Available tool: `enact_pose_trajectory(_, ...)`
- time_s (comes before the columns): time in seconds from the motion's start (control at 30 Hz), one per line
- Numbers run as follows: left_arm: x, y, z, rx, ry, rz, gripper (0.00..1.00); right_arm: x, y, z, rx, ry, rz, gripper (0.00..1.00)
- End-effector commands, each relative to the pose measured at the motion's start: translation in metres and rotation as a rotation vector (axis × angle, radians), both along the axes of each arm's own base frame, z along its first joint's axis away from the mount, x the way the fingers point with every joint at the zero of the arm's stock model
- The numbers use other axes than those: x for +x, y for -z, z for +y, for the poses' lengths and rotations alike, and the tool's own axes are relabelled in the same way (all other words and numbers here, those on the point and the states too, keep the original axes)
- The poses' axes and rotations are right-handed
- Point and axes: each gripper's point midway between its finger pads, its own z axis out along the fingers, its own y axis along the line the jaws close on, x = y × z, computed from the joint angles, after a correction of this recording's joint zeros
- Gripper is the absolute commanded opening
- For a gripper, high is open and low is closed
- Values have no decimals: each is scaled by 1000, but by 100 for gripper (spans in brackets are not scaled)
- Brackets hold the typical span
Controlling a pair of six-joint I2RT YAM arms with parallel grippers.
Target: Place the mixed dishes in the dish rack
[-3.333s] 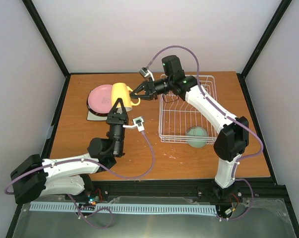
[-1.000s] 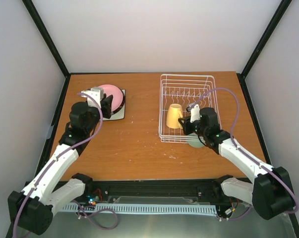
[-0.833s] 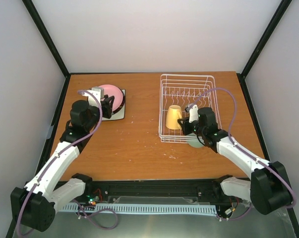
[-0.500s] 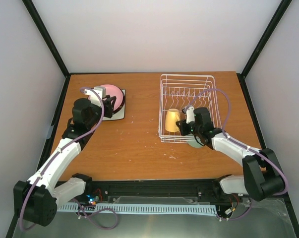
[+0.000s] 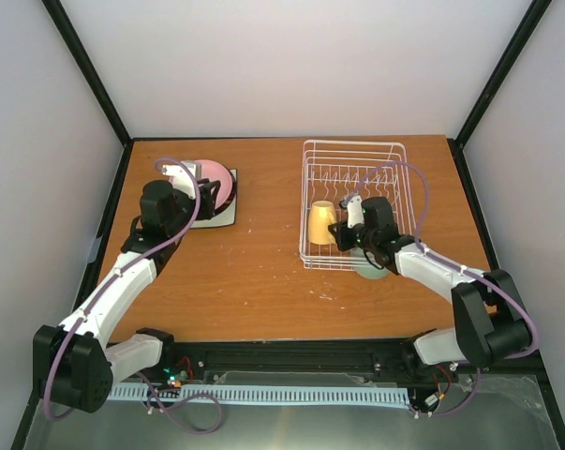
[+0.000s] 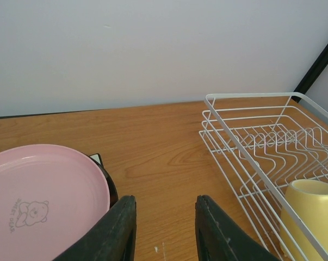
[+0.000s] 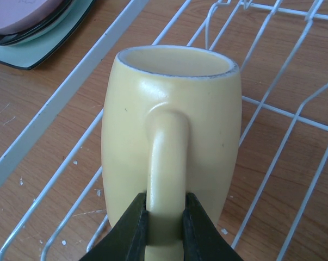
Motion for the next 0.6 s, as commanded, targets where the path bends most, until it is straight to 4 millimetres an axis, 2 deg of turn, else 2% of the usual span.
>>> enact_pose_trajectory(0.0, 7, -29, 4, 8, -3, -82, 31, -8, 12, 8, -44, -49, 56, 9)
enact_pose_trajectory(0.17, 8, -27, 9, 37, -23, -84, 31, -15, 24, 13, -93, -69, 111, 13)
enact_pose_trajectory(0.4, 6, -30, 16, 64, -45, -97, 30, -19, 32, 4, -156, -44, 176, 12)
enact_pose_trajectory(0.57, 6, -27, 17, 66, -50, -81, 31, -30, 40, -6, -209, -26, 252, 14)
